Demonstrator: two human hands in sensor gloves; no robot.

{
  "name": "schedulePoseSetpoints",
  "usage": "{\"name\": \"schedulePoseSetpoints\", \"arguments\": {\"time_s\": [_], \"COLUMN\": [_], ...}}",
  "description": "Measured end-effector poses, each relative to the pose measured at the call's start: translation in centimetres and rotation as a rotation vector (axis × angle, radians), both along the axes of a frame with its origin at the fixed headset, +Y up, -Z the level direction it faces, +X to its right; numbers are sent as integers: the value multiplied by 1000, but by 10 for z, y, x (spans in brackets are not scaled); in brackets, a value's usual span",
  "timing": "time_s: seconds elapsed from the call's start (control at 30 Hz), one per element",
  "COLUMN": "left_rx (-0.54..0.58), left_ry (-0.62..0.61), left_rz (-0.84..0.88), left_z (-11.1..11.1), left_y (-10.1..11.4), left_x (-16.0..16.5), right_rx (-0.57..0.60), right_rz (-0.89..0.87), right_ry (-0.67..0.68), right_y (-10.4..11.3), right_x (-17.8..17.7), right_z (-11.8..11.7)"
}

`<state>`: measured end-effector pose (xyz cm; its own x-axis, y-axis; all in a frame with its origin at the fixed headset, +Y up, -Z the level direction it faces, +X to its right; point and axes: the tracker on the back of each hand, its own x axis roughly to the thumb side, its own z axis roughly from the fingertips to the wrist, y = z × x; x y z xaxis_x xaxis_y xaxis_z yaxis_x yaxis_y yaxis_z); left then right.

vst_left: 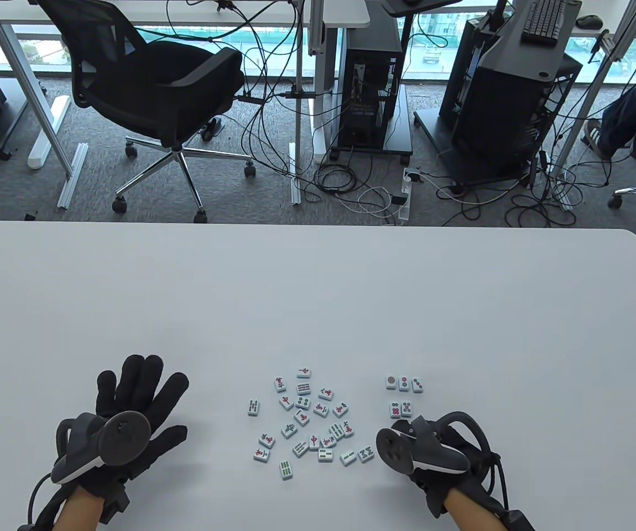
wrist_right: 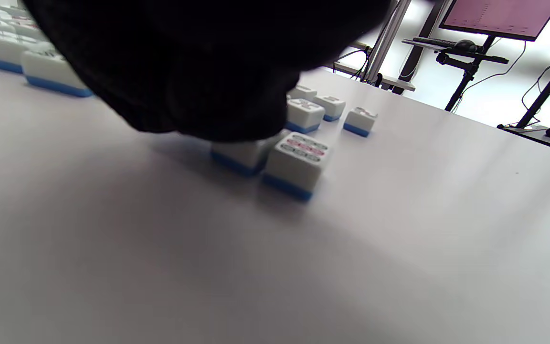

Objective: Mahjong suit sorting

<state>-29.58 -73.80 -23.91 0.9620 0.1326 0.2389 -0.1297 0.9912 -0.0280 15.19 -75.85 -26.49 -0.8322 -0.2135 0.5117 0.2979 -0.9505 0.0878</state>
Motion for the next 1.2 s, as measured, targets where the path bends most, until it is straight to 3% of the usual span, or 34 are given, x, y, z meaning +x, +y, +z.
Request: {"name": "schedulePoseSetpoints", "arguments": {"time_s": [0.4, 0.57, 0.73, 1.03, 1.2], "left_rx": [6, 6, 9, 12, 19], "left_ry": [-1, -3, -5, -10, -11], "left_rz": [7, 11, 16, 27, 38], "left_z": [0, 0, 0, 0, 0], "left_y": [0, 0, 0, 1, 2], "left_x": [0, 0, 0, 0, -1], "right_rx": [-29, -60, -3, 72, 166], "right_rz": [83, -15, -143, -196, -90], "right_ry": [-29, -61, -43, 49, 249], "right_y": [-1, 21, 36, 39, 31], "right_x": [-3, -13, -36, -99, -133], "right_z": [3, -1, -14, -42, -48]}}
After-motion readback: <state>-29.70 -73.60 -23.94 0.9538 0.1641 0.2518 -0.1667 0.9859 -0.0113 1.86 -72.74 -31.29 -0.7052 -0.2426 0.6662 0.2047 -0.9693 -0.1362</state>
